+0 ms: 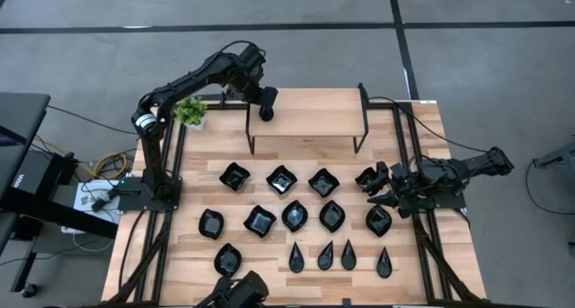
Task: Pick & Place Mini shaped plates
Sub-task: Put the black drop shaped plate on the shelf, then stack the black drop shaped plate on top of the black drop shaped plate on the shelf
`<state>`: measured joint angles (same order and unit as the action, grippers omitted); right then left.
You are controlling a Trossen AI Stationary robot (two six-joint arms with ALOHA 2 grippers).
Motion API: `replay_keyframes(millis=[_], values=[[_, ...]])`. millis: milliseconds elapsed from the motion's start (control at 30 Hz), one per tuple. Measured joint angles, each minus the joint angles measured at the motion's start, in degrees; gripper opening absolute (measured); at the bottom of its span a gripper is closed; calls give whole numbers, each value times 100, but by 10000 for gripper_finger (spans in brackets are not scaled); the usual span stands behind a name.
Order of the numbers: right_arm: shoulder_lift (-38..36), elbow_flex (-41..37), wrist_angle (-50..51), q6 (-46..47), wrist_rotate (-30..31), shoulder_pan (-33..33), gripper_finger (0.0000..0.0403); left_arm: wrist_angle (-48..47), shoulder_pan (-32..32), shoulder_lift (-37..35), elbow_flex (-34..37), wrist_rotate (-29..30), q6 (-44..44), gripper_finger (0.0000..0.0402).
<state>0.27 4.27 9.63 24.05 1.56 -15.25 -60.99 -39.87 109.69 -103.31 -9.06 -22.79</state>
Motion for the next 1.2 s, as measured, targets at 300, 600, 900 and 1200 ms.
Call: replay_keyframes(millis=[300,600,900,1200], values=[[0,0,0,0,-1,0,182,-4,-11,-19,2,0,135,83],[0,0,1,0,-2,0,182,-105,-157,-694,7,65,219,111],[-1,0,0,-4,-2,0,182,-509,981,-1866,2,-313,-163,106],[0,0,0,-9,-2,0,182,-503,3237,-2527,2,1196,-999,103]])
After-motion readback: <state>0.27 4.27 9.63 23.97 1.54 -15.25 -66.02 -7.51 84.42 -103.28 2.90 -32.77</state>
